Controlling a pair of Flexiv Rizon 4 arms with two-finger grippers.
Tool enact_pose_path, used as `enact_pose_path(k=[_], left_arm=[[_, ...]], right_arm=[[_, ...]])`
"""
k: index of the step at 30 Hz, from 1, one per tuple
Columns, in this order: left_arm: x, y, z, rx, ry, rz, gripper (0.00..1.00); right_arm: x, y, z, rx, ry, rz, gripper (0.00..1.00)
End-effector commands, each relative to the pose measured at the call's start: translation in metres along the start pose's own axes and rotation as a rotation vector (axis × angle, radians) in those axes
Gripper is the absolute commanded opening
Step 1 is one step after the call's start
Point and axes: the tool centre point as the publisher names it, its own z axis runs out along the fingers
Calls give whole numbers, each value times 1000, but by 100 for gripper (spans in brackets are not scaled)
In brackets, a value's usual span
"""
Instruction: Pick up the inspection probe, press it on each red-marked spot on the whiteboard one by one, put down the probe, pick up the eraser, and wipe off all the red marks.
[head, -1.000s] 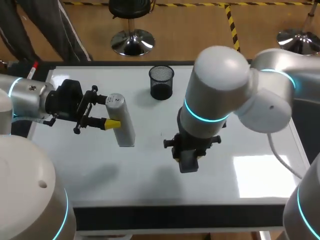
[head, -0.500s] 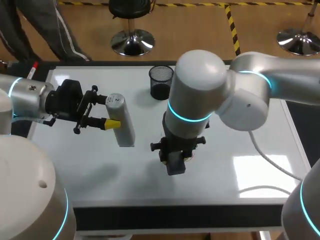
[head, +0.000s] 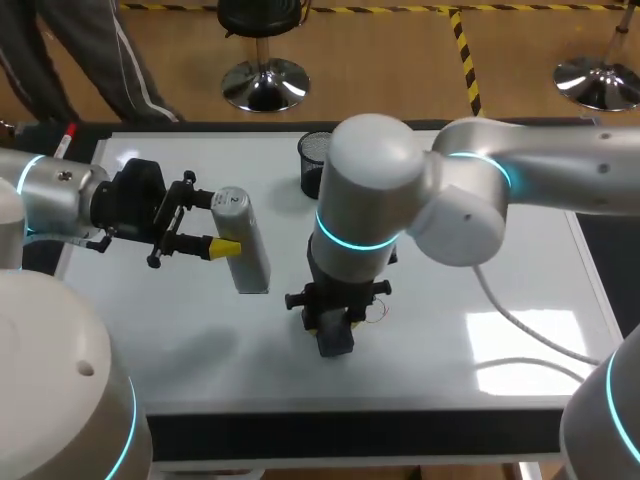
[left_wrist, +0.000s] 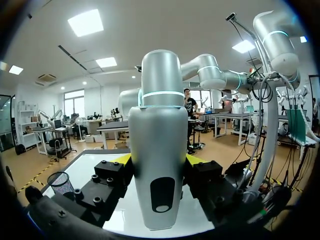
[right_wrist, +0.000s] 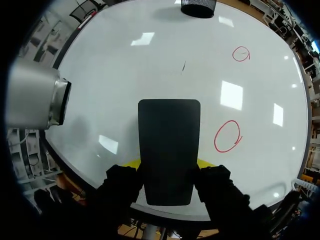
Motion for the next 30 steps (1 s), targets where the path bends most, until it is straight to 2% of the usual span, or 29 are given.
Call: enact_pose_path(k=[1,10,30], left_arm=[[0,0,0,2,1,2,0],[0,0,0,2,1,2,0],[0,0,0,2,1,2,0]], right_arm=[[3,8,14,23,-5,-2,0],[-7,10,26,52,-8,1,0],[-64,-4,31,84,-18,101,0]])
